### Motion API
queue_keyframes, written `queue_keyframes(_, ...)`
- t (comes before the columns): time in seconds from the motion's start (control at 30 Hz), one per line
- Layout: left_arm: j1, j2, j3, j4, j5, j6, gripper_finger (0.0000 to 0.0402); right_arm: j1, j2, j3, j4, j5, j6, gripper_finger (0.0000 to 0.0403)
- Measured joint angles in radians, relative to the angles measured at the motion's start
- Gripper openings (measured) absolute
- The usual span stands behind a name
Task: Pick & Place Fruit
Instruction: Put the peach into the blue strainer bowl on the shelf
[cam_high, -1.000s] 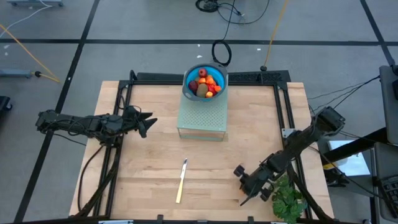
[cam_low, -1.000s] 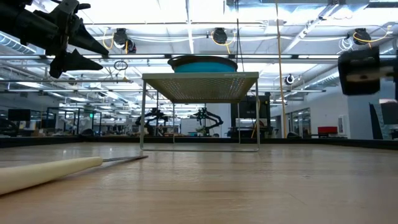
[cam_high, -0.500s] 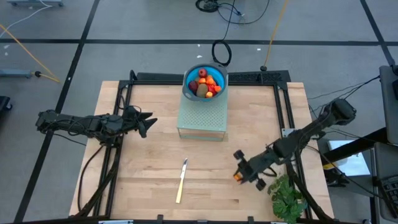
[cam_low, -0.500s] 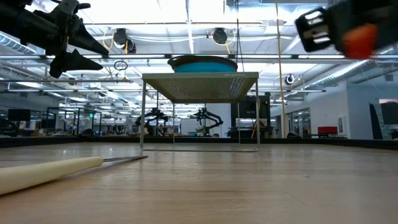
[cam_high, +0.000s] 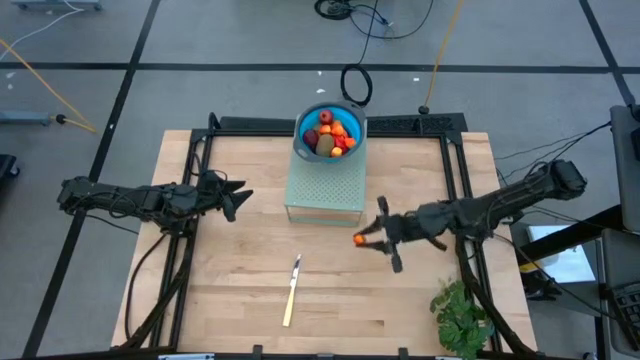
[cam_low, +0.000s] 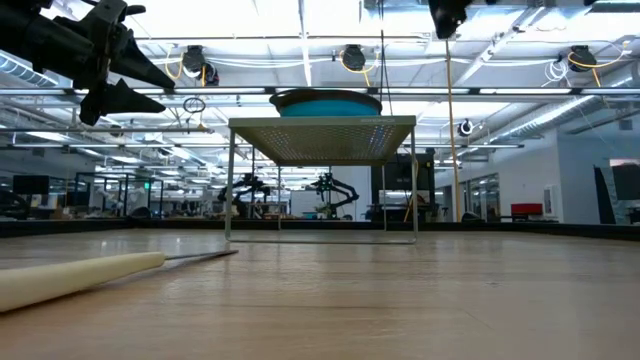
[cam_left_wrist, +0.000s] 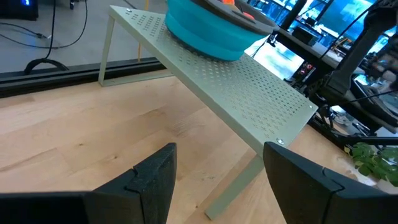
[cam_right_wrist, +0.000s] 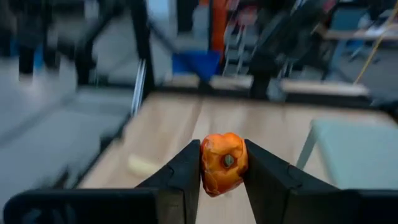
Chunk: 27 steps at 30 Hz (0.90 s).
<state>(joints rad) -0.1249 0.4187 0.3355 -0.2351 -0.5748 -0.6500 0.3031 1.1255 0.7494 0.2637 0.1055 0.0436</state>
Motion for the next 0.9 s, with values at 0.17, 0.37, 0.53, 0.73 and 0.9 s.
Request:
queue_keyframes(0.17,0.0,0.0,0.0,0.0,0.0,-0.001,0.0241,-0.063,0.0,0.0,0.229,0.002,0.125,0.0099)
queue_keyframes(0.37,0.0,0.0,0.0,0.0,0.0,-0.002,0.0241,-0.14,0.002,0.001,0.403,0.003,0.322,0.0099)
queue_keyframes(0.53,0.0,0.0,0.0,0.0,0.0,-0.002,0.0241,-0.192,0.002,0.001,0.436,0.003,0.535,0.01)
queue_keyframes(0.73,0.0,0.0,0.0,0.0,0.0,-0.002,0.0241,-0.226,0.002,0.001,0.438,0.003,0.821,0.01)
queue_keyframes(0.9,0.0,0.0,0.0,0.0,0.0,-0.002,0.0241,-0.237,0.002,0.001,0.438,0.0,1.07,0.01)
